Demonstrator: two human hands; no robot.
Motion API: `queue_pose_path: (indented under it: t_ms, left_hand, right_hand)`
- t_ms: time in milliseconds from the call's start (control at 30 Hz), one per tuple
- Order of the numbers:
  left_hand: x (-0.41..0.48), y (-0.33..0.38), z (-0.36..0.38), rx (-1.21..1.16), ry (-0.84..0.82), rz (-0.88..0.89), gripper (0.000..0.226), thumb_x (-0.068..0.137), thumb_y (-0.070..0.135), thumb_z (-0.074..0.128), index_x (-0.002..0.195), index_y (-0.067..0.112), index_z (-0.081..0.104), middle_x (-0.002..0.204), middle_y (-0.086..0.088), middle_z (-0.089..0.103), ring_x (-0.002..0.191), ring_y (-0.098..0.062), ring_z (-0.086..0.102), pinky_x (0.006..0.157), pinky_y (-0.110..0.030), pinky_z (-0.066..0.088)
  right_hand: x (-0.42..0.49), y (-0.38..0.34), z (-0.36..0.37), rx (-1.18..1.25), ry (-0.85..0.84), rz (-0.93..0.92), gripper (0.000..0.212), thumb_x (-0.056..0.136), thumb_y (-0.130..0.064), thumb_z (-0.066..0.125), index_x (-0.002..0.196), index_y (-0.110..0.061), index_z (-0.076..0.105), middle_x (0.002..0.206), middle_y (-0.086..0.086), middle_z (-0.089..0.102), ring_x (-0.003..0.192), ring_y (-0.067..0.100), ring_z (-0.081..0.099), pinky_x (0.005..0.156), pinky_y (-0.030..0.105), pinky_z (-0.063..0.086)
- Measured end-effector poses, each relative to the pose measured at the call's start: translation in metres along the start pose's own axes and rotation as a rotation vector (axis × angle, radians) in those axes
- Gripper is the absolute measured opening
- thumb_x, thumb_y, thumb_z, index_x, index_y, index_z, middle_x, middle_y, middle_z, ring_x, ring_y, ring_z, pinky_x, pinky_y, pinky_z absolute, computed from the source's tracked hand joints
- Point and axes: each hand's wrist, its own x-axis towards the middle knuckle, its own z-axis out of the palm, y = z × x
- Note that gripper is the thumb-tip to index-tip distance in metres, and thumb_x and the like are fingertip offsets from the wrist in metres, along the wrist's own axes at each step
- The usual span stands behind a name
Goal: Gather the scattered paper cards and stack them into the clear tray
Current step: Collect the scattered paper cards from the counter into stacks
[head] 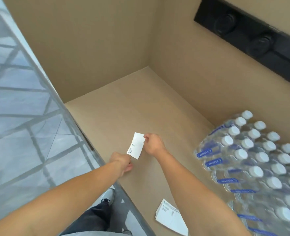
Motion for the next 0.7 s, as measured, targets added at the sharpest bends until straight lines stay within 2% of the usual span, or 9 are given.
queue_pose_path:
  t_ms: [133,233,300,367,500,567,600,633,700]
  left_hand:
    - [0.013,0.000,0.007,-0.100,0.040,-0.031,0.021,0.088,0.003,0.061,0.106,-0.007,0.065,0.101,-0.022,0.072,0.076,-0.033,0.074,0.075,-0.041,0.063]
    - [0.021,0.000,0.009,-0.145,0.083,-0.034,0.016,0.086,0.003,0.062,0.096,-0.007,0.069,0.092,-0.022,0.075,0.073,-0.033,0.074,0.075,-0.042,0.063]
    - [0.025,0.001,0.010,-0.161,0.083,-0.049,0.011,0.086,0.001,0.061,0.090,-0.006,0.069,0.088,-0.020,0.074,0.068,-0.031,0.073,0.071,-0.039,0.064]
    - [0.027,0.003,0.009,-0.171,0.073,-0.064,0.008,0.087,0.001,0.060,0.083,-0.003,0.066,0.081,-0.018,0.072,0.064,-0.028,0.071,0.064,-0.035,0.063]
    - [0.028,0.006,0.007,-0.182,0.065,-0.081,0.011,0.084,0.001,0.068,0.078,0.002,0.059,0.079,-0.014,0.066,0.070,-0.025,0.067,0.073,-0.037,0.060]
    - [0.029,0.005,0.005,-0.180,0.062,-0.078,0.014,0.084,0.000,0.069,0.080,0.004,0.057,0.079,-0.012,0.063,0.073,-0.024,0.064,0.076,-0.038,0.059]
    - [0.028,0.006,0.004,-0.172,0.056,-0.073,0.012,0.084,-0.001,0.069,0.082,0.004,0.058,0.081,-0.012,0.062,0.076,-0.024,0.063,0.078,-0.039,0.059]
    - [0.028,0.007,0.004,-0.163,0.051,-0.065,0.011,0.085,-0.002,0.068,0.086,0.004,0.059,0.084,-0.012,0.063,0.080,-0.025,0.063,0.080,-0.040,0.060]
    - [0.024,0.009,0.004,-0.138,0.043,-0.039,0.014,0.086,-0.003,0.066,0.096,0.004,0.060,0.095,-0.014,0.064,0.089,-0.026,0.064,0.083,-0.041,0.059]
  right_hand:
    - [0.025,-0.010,-0.004,-0.138,-0.099,-0.067,0.043,0.088,-0.001,0.044,0.128,-0.005,0.056,0.134,0.017,0.056,0.127,0.033,0.050,0.106,0.034,0.043]
    - [0.036,-0.012,0.000,-0.225,-0.180,-0.105,0.053,0.090,-0.002,0.043,0.143,-0.008,0.040,0.147,0.014,0.042,0.138,0.032,0.036,0.114,0.034,0.031]
    - [0.041,-0.009,0.006,-0.241,-0.207,-0.082,0.058,0.090,-0.004,0.041,0.147,-0.012,0.034,0.149,0.012,0.038,0.138,0.033,0.033,0.112,0.036,0.033]
    - [0.043,-0.005,0.012,-0.224,-0.189,-0.063,0.054,0.090,-0.004,0.040,0.143,-0.013,0.038,0.145,0.010,0.037,0.134,0.033,0.032,0.109,0.036,0.035]
    - [0.041,0.001,0.016,-0.197,-0.106,-0.001,0.038,0.091,-0.007,0.041,0.127,-0.009,0.053,0.135,0.011,0.040,0.127,0.033,0.035,0.103,0.036,0.038]
    - [0.039,0.007,0.012,-0.163,-0.064,0.041,0.023,0.091,-0.009,0.046,0.106,-0.008,0.062,0.124,0.013,0.046,0.117,0.033,0.044,0.097,0.035,0.042]
    - [0.036,0.009,0.009,-0.138,-0.047,0.062,0.014,0.090,-0.010,0.048,0.085,-0.010,0.061,0.113,0.013,0.048,0.105,0.032,0.048,0.089,0.033,0.044]
    - [0.034,0.013,0.007,-0.100,-0.024,0.085,0.024,0.089,-0.010,0.051,0.066,-0.015,0.050,0.101,0.011,0.047,0.092,0.028,0.047,0.079,0.031,0.044]
    - [0.027,0.022,0.003,-0.021,-0.001,0.122,0.042,0.087,-0.009,0.053,0.055,-0.022,0.029,0.086,0.005,0.041,0.079,0.024,0.040,0.064,0.025,0.035]
